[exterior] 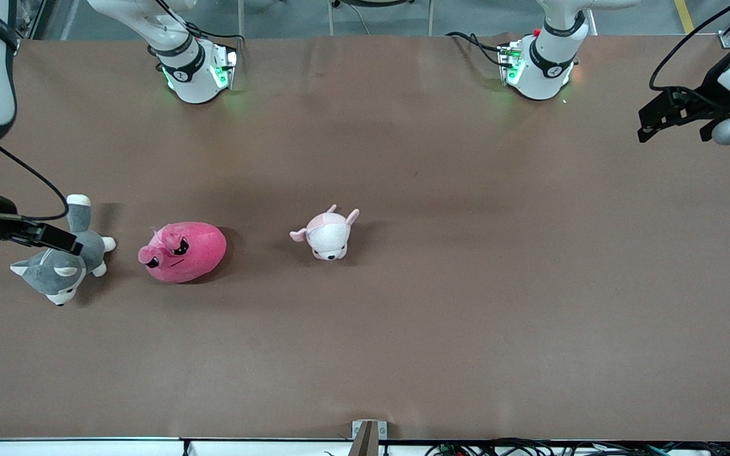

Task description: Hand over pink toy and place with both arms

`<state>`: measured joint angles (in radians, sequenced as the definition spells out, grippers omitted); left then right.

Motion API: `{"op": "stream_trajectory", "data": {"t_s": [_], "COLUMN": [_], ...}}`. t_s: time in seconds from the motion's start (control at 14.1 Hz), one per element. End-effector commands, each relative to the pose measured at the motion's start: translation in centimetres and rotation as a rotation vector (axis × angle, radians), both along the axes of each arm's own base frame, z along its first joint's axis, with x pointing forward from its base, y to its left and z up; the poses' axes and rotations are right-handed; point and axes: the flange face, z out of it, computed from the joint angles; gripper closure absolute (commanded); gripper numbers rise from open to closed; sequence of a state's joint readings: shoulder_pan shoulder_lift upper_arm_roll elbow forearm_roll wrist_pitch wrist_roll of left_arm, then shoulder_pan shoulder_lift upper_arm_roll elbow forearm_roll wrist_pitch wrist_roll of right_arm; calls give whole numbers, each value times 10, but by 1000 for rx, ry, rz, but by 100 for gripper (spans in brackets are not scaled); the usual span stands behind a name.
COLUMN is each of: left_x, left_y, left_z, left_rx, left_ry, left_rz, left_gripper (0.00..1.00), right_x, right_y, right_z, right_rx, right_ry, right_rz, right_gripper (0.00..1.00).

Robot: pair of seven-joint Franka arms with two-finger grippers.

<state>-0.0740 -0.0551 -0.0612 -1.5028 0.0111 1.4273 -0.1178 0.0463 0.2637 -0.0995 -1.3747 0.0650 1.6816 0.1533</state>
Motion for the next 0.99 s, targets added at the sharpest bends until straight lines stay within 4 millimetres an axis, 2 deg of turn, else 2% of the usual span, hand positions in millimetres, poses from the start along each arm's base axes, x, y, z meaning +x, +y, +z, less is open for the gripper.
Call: {"op": "stream_trajectory", "data": {"t_s": [0.0,0.14,0.28,0.42,0.64,0.85,0.92], "left_x": [-13,-12,-11,-9,-10,-10,-10], "left_y": [0,-2,-2,-2,-10,-10,-8], "left_z": [6,6,4,3,4,0,0], "left_rx": [-11,-11,-14,-14,-15,-13,-13], "left_ry": [-5,-6,-6,-6,-14,3,3], "left_rz": [-16,-19,-18,-18,-32,-32,-29], "left_gripper": [0,0,0,0,0,0,0], "right_x": [-6,-19,-37,-47,-57,-69,-73], "right_y": [-26,-38,-41,-44,-61,-48,-47], "right_z": [24,38,67,83,86,94,91], "right_rx": [-29,-29,-32,-39,-40,-72,-75], "right_ry": [-22,5,-14,-34,-46,-53,-43], "right_rz": [57,120,116,118,91,116,117], "right_gripper": [0,0,0,0,0,0,0]}}
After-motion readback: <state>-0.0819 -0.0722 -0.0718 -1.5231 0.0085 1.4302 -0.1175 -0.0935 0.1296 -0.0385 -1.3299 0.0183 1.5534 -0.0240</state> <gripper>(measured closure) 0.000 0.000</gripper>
